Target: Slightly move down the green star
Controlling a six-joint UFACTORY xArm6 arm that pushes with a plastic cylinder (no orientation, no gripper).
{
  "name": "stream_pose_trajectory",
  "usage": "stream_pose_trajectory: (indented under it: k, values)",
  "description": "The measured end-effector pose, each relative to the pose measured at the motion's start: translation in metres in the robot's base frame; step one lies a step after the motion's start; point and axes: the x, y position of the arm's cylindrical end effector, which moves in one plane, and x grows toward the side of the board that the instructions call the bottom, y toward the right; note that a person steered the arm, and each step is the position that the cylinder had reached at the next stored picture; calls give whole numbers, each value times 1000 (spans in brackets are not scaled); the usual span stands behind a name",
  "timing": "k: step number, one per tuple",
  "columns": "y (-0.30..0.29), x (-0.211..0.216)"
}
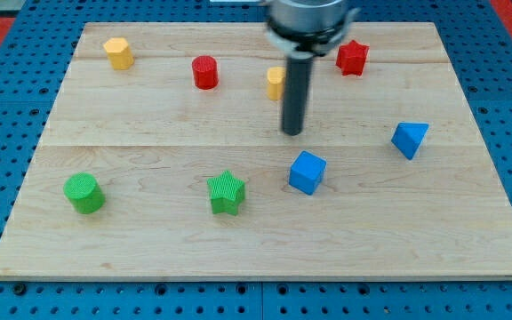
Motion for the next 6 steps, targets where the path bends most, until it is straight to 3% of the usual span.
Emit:
stream_pose_trajectory:
  k: [1,2,4,6]
  values:
    - [-31,35]
    - [-47,42]
    - [-43,80]
    - [-109,-7]
